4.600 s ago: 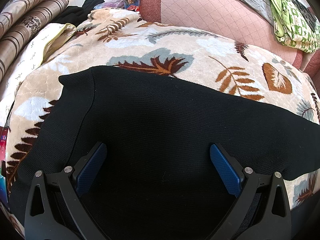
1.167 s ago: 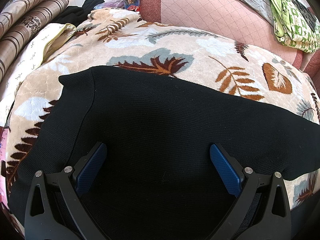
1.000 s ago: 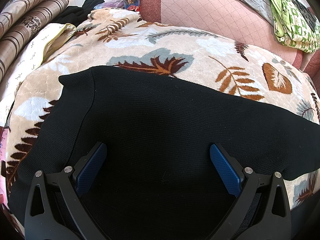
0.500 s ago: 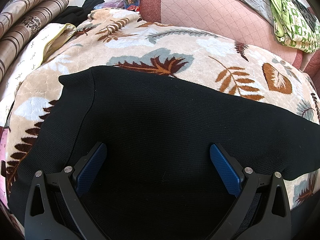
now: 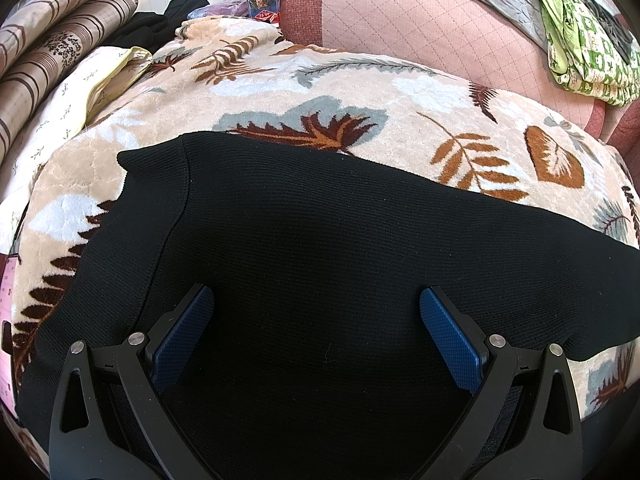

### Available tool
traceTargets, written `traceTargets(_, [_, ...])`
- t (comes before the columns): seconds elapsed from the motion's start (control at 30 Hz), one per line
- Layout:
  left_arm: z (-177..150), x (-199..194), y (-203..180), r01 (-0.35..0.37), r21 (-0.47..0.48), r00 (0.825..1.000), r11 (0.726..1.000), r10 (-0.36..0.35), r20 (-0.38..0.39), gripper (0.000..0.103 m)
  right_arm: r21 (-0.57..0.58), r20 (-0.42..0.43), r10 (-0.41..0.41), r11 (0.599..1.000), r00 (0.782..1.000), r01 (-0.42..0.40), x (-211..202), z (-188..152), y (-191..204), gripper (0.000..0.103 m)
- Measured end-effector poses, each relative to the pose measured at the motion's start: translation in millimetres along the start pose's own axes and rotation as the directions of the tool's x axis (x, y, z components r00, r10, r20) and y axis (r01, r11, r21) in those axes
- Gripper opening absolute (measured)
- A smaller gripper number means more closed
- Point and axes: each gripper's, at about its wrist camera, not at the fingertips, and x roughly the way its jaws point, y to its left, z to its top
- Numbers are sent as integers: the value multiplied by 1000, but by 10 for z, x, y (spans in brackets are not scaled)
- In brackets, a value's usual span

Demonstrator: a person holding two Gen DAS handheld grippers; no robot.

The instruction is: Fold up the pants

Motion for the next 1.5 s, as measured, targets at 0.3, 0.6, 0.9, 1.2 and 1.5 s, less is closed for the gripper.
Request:
traceTargets(0.3, [0,0,0,0,0,1000,1000,0,0,103,-4,-5,4,1000,1000,-4,13,-2,16,32])
traceTargets(0.6, [0,0,0,0,0,1000,1000,0,0,103,-6,-6,5,1000,1000,-5,18,-3,14,32])
traceTargets(0.9, [0,0,0,0,0,1000,1000,0,0,103,-6,-10,6,1000,1000,-6,21,-8,17,32])
traceTargets(1.2, [-2,-1,2,0,0,1000,1000,0,0,103,-4,-12,10,1000,1000,-10,37,-23,25,32])
traceTargets(1.5, [-1,-1,3,0,0,1000,1000,0,0,103,-6,-14,11,1000,1000,-11,43,-20,22,32])
